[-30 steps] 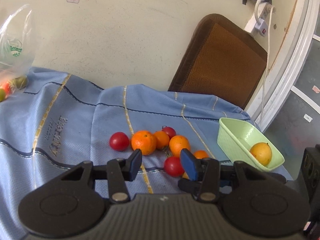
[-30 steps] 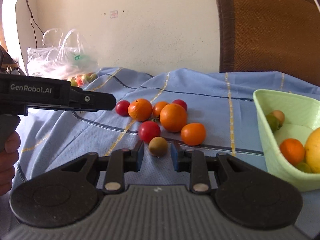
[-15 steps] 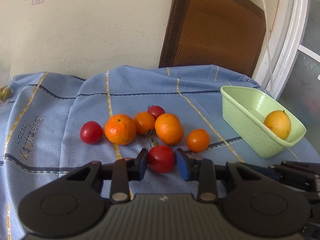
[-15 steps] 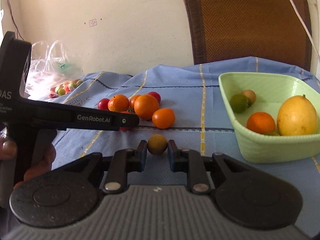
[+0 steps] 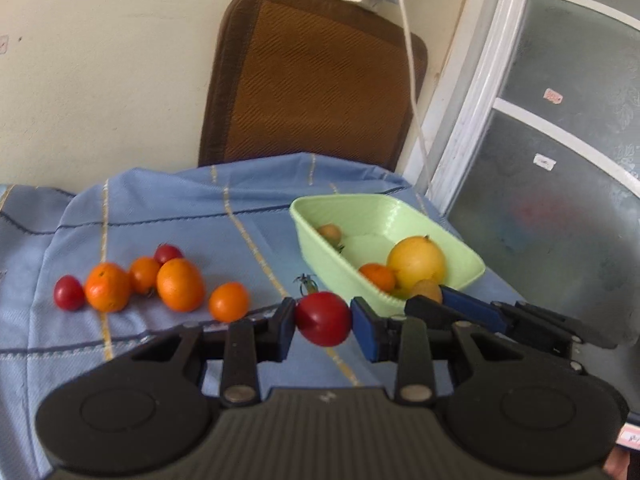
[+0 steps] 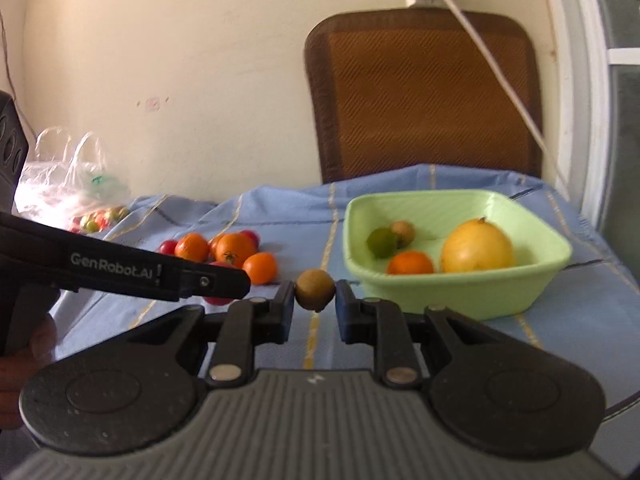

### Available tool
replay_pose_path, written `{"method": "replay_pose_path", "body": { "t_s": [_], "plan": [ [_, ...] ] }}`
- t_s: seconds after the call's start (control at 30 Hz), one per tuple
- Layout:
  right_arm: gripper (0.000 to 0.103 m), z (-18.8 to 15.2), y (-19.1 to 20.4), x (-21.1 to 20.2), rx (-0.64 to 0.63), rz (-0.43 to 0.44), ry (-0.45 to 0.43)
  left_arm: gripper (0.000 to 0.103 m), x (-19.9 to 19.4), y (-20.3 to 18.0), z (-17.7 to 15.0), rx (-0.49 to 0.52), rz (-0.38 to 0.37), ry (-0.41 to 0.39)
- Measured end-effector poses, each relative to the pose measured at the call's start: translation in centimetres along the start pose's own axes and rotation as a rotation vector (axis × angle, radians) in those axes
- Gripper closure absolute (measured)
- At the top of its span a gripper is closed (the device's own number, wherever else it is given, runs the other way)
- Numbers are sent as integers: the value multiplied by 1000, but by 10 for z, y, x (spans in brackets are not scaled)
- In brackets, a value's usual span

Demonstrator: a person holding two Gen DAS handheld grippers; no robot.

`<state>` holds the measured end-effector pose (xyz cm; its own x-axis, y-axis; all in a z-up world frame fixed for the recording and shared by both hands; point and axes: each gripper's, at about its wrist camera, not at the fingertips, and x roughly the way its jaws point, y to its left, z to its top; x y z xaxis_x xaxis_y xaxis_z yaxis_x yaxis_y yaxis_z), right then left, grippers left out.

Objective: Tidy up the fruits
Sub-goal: 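Drop the tomato and small yellow fruit into the green basket, then withdraw both grippers from the basket back over the fruit pile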

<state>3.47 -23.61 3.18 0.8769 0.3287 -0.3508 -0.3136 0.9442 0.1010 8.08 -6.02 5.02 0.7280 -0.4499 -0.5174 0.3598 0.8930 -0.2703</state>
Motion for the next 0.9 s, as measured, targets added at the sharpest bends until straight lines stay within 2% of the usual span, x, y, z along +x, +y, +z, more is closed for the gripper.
{"method": "replay_pose_path", "body": {
  "t_s": [0.07, 0.23, 0.4, 0.47, 0.53, 0.63, 0.73, 0.9],
  "plan": [
    [78, 5, -15, -4, 12, -52, -47, 72, 11, -14, 12, 19, -15, -14],
    [78, 7, -45, 5, 42, -125, -63, 72, 46, -36, 29, 49, -18, 9],
    [76, 4, -58, 14, 62, -135, -56, 71, 72, -45, 33, 58, 5, 42],
    [76, 2, -57, 14, 58, -138, -61, 64, 76, -44, 32, 52, 11, 52],
    [74, -1, -56, 14, 54, -144, -63, 64, 74, -41, 31, 44, 10, 55],
    [74, 0, -58, 11, 69, -150, -78, 64, 54, -28, 39, 17, 2, 11],
    [74, 4, -59, 5, 90, -149, -98, 64, 18, -4, 50, -33, 11, -77],
    [74, 11, -47, -4, 88, -104, -122, 64, -49, 62, 51, -146, 116, -229]
  ]
}}
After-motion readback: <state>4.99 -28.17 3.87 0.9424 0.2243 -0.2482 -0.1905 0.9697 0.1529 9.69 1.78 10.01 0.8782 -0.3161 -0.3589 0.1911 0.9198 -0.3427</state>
